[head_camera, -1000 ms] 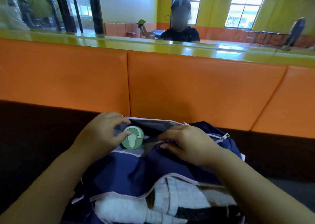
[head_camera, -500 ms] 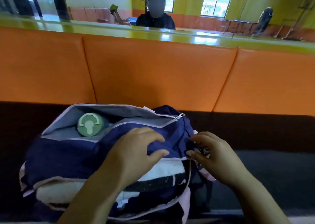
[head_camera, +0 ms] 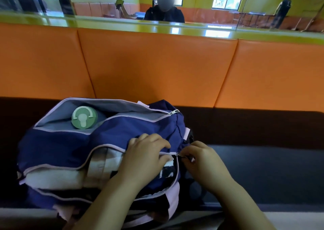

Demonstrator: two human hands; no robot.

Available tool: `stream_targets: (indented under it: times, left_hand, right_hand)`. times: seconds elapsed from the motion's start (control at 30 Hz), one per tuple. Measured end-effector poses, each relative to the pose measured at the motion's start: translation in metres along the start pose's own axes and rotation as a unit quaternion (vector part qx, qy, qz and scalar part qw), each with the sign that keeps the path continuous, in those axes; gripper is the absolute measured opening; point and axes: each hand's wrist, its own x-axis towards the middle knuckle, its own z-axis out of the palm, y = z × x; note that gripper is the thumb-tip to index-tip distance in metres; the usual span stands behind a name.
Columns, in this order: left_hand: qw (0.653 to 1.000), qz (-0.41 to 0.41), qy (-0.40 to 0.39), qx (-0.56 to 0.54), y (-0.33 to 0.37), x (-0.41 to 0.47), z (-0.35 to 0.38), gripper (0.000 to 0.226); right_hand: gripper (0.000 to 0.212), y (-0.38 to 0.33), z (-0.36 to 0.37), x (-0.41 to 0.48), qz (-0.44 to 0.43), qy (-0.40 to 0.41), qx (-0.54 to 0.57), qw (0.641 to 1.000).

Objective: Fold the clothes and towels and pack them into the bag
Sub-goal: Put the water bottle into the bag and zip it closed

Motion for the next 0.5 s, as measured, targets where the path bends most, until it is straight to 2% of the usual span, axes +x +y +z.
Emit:
stream_targets:
  times: [0.13,0.2,0.37,0.5]
  left_hand:
    - [1.0,-0.003,0.008,0.01,0.002,0.002,0.005,0.026]
    - [1.0,0.003,0.011,0.002,0.004,0.004,0.005,0.028]
    - [0.994,0.039,-0.011,-0.101,0.025,0.004,0.005,0.03]
    - [0.994,0.053,-0.032,-0.09,0.032,0.007,0.007,0.027]
  right_hand:
    - [0.015,0.001,-0.026,-0.002,0.09,-0.016,0.096,0.991]
    - [0.011,-0.001,-0.04,-0.004,0.129,-0.04,0.16,0.978]
    - [0.011,-0.007,-0.051,-0.008,0.129,-0.064,0.206,0.968]
    - [0.015,-0.005,-0.056,-0.011,0.129,-0.101,0.265,0.95]
